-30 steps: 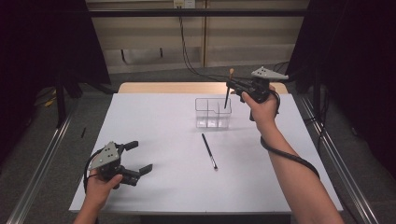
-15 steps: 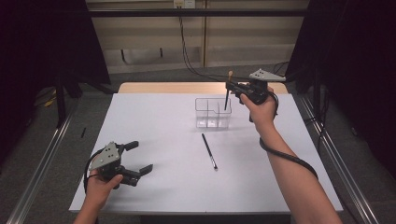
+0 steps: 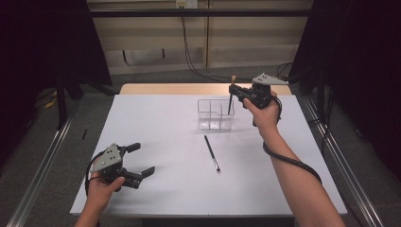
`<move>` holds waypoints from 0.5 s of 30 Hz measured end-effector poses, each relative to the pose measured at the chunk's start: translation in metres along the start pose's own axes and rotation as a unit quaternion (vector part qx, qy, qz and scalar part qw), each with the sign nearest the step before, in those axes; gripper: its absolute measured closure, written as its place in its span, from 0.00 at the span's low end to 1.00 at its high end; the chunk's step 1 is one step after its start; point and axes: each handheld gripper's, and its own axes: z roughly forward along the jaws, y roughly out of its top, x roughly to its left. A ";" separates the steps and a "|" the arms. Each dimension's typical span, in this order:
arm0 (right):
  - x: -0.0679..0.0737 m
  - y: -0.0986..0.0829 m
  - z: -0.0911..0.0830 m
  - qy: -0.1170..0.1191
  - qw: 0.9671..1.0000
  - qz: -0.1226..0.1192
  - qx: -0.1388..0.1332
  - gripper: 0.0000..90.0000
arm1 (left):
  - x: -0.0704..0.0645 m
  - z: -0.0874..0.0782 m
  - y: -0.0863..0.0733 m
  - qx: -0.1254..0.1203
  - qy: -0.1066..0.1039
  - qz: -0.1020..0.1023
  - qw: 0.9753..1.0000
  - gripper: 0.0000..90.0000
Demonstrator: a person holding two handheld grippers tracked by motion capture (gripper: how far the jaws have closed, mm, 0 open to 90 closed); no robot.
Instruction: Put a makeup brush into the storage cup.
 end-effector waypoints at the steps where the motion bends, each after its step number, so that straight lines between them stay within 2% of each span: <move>1: 0.000 -0.001 0.000 0.001 1.000 0.000 0.001 0.93 | 0.000 0.000 0.000 0.001 0.000 0.001 1.000 0.00; 15: -0.001 -0.007 0.001 -0.001 1.000 -0.004 0.007 0.93 | 0.000 0.000 0.000 0.001 0.002 0.001 1.000 0.00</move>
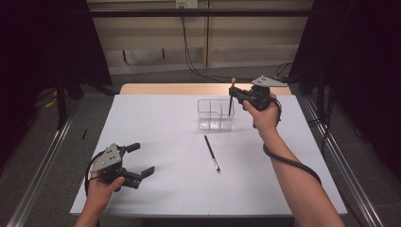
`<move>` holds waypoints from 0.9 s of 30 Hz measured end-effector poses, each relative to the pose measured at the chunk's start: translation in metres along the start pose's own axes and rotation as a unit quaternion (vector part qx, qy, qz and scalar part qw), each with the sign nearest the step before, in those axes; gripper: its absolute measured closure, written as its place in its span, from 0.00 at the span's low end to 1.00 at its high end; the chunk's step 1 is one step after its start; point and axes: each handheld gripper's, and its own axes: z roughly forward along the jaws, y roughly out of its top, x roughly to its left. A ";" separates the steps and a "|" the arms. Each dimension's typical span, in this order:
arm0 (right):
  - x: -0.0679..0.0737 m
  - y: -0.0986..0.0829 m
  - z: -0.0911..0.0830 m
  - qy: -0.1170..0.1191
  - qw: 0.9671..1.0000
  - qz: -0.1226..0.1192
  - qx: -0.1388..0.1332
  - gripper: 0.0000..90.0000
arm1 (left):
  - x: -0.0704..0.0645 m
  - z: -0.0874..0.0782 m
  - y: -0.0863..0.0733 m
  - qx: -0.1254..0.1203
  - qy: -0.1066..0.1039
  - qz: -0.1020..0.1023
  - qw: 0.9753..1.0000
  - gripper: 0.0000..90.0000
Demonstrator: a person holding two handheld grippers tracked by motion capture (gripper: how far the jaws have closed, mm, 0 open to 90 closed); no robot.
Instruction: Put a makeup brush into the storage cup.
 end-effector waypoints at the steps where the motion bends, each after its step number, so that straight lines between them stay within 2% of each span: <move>1: 0.000 -0.001 0.000 0.000 1.000 0.000 0.000 0.93 | 0.000 0.000 0.000 0.000 -0.001 0.001 1.000 0.00; 23: -0.003 -0.005 -0.004 0.001 1.000 -0.002 0.003 0.92 | 0.001 0.000 0.000 0.003 0.000 0.001 1.000 0.00; 27: -0.003 -0.006 -0.004 0.009 1.000 0.011 -0.006 0.71 | 0.001 0.000 -0.001 0.004 0.000 0.000 1.000 0.00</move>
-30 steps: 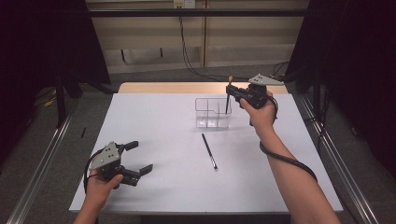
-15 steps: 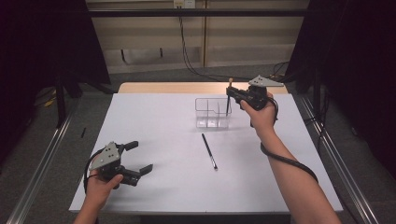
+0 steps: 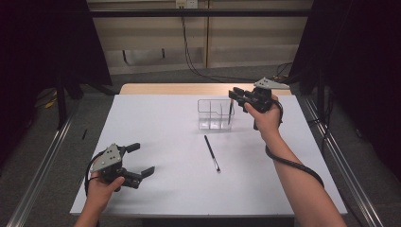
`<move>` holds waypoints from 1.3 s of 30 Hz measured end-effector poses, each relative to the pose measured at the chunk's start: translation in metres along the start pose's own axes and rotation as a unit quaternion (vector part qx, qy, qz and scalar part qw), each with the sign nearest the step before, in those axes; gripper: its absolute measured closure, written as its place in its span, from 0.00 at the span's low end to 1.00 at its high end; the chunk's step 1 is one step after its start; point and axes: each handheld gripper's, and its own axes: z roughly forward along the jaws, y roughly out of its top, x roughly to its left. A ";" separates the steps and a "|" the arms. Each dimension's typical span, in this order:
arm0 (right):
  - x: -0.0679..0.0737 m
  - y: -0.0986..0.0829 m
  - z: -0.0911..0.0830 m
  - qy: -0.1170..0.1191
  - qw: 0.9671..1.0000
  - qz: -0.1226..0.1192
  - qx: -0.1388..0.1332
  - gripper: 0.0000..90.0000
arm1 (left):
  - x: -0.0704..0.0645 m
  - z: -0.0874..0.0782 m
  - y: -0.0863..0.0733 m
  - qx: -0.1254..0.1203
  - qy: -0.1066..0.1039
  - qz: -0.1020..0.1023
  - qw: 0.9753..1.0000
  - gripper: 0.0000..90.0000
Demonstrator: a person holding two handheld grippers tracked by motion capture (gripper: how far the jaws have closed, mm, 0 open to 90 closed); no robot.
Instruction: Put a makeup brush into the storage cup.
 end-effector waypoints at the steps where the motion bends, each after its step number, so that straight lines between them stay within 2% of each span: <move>1: 0.000 0.000 0.000 -0.004 1.000 -0.003 0.004 0.66 | 0.000 0.000 0.000 -0.001 0.000 0.000 1.000 0.00; 4: 0.001 -0.001 -0.002 -0.005 1.000 -0.004 0.004 0.54 | 0.000 0.000 0.000 -0.001 0.001 0.000 1.000 0.00; 6: 0.002 -0.001 -0.003 0.003 1.000 0.003 -0.002 0.46 | 0.000 0.000 0.000 0.000 0.001 0.001 1.000 0.00; 12: 0.002 -0.001 -0.007 0.020 1.000 0.000 0.005 0.29 | 0.000 0.000 0.001 0.000 0.001 0.000 1.000 0.00; 17: 0.003 -0.003 -0.012 0.029 1.000 -0.010 0.004 0.23 | 0.000 0.000 0.000 0.000 0.001 -0.001 1.000 0.00; 21: 0.004 -0.004 -0.017 0.037 0.999 -0.001 0.000 0.20 | 0.000 0.001 0.000 0.001 0.000 -0.001 1.000 0.00; 30: 0.009 -0.010 -0.025 0.055 0.998 -0.012 -0.005 0.14 | 0.000 0.000 0.000 0.000 0.002 -0.003 1.000 0.00; 39: 0.012 -0.017 -0.036 0.066 0.998 -0.005 -0.015 0.11 | 0.000 0.000 0.000 -0.002 0.002 -0.003 1.000 0.00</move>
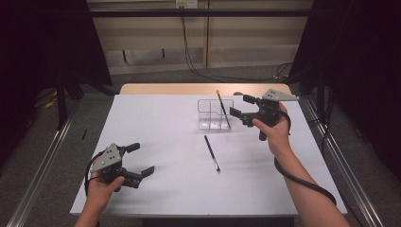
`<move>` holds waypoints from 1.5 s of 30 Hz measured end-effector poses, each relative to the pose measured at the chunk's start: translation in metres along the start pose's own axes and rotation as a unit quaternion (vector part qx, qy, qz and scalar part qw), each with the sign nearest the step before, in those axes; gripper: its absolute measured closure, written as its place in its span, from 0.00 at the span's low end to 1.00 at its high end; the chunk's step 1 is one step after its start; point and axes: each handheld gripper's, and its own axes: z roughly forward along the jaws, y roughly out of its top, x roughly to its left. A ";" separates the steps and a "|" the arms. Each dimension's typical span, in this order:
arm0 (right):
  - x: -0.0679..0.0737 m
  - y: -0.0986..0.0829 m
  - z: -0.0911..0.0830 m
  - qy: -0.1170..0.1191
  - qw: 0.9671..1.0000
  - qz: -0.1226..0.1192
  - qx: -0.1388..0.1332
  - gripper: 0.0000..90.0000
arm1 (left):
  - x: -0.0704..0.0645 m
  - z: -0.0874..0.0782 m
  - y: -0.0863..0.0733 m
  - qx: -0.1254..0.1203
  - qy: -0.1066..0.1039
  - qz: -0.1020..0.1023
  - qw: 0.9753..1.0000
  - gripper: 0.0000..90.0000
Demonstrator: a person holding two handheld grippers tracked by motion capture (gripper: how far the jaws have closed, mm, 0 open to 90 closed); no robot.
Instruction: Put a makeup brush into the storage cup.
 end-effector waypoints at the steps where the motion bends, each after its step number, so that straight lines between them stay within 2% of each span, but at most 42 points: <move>1: 0.000 -0.001 -0.001 0.001 1.000 0.000 -0.001 0.10 | 0.000 0.000 0.000 0.000 0.000 0.000 1.000 0.00; 13: 0.001 -0.012 -0.014 0.011 1.000 -0.008 0.005 0.05 | -0.001 0.000 0.000 0.000 0.001 -0.001 1.000 0.00; 20: 0.003 -0.016 -0.023 0.022 1.000 -0.018 0.000 0.03 | -0.001 0.000 0.000 0.000 0.001 0.001 1.000 0.00; 24: 0.004 -0.018 -0.027 0.027 1.000 -0.015 0.000 0.03 | -0.001 0.000 0.000 0.000 0.001 0.000 1.000 0.00; 34: 0.011 -0.028 -0.036 0.031 0.999 -0.024 0.002 0.03 | -0.001 0.000 0.001 0.000 0.001 0.000 1.000 0.00; 45: 0.012 -0.038 -0.045 0.030 0.999 -0.023 0.005 0.02 | -0.001 0.000 0.001 -0.001 0.002 0.000 1.000 0.00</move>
